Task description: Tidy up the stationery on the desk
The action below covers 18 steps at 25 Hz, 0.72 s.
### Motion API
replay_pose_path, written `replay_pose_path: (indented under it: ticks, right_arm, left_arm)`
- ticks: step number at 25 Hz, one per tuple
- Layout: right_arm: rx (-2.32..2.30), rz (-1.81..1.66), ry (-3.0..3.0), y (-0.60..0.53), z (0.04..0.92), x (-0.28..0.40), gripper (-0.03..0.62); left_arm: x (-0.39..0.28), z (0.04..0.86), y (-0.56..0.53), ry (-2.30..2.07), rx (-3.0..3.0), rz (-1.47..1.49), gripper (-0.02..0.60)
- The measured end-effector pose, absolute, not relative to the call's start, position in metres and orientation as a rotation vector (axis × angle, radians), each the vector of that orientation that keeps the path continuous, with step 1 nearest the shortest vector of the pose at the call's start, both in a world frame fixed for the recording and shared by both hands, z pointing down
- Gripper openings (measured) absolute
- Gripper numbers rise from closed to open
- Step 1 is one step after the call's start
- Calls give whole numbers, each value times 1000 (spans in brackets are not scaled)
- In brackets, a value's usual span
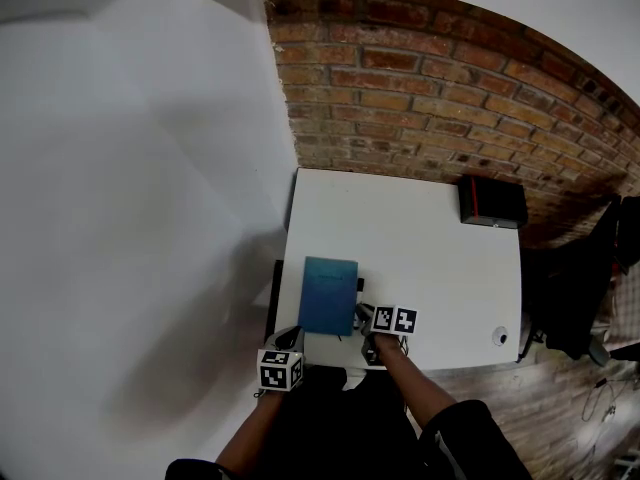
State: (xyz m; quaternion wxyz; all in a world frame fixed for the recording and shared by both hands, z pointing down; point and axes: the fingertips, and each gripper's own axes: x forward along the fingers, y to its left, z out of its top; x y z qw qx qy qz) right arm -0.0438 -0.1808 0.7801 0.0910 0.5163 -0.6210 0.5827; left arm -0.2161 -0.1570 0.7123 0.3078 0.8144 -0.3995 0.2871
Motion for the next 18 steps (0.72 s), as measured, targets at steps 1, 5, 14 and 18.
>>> replay_pose_path:
  ticks: [1,5,14,18]
  right_arm:
    - [1533,1737,-1846,-181,780,-44,72]
    - [1526,1757,-1853,-182,780,-48,71]
    - [1487,1788,-1887,-182,780,-51,71]
    - [1476,1800,-1904,-184,781,-52,71]
  left_arm:
    - [-217,713,-157,-1058,2152,759,15]
    - [-219,712,-156,-1063,2152,760,15]
    - [-222,711,-155,-1072,2146,755,15]
    - [-221,711,-154,-1069,2146,758,15]
